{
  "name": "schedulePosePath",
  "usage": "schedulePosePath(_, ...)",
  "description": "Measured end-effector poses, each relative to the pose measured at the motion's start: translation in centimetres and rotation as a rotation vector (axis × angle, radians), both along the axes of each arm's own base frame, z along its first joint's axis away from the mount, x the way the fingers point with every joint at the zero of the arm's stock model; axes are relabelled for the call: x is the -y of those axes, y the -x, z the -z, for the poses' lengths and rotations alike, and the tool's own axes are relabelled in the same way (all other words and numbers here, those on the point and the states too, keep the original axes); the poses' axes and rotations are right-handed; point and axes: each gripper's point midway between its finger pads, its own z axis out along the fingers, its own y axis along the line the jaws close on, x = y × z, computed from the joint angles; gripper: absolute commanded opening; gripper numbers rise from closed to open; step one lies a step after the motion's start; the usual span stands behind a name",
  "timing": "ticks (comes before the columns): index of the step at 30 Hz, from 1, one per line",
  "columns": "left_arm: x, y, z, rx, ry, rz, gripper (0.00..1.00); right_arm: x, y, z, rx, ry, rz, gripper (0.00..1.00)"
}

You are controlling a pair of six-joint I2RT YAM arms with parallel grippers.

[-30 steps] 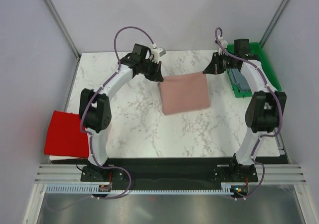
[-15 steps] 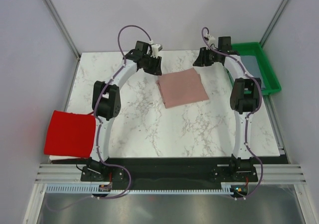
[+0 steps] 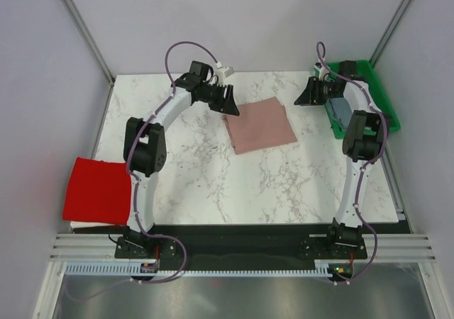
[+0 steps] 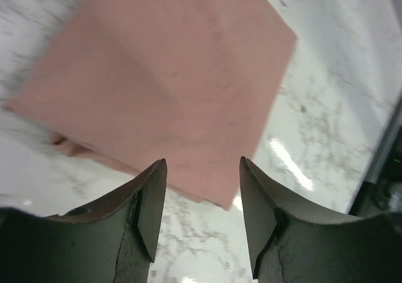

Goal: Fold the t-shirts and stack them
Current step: Neatly place the folded tshirt to the corner

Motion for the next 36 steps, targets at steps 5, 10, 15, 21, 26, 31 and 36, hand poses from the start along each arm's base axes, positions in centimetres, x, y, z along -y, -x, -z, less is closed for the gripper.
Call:
schedulePosePath(5,1.7,3.7,1.9,-0.197,0.12,0.067,0.61,-2.8,2.3,0.7,-0.079,-0.085,-0.088,0.61)
schedulePosePath(10,1.7,4.4,3.2,-0.265,0.127,0.052,0.79,-3.8,3.6,1.5,-0.131,-0.118,-0.118,0.61)
schedulePosePath(15,0.0,4.5,5.3,-0.329,0.095,-0.025,0.83,-3.8,4.3,1.8,-0.152,-0.142,-0.128,0.58)
schedulePosePath(21,-2.7,4.8,8.3,-0.455,0.072,-0.164,0.83,-4.8,5.7,2.3,-0.194,-0.181,-0.15,0.57)
schedulePosePath(26,-2.8,4.1,8.7,-0.501,0.094,-0.245,0.81,-7.4,7.2,2.3,-0.227,-0.186,-0.199,0.57)
schedulePosePath(31,-1.5,2.6,9.0,-0.543,0.157,-0.284,0.77,-10.2,8.1,2.4,-0.235,-0.172,-0.258,0.56)
schedulePosePath(36,-0.7,2.0,9.2,-0.591,0.21,-0.308,0.71,-9.9,8.0,2.8,-0.238,-0.148,-0.248,0.56)
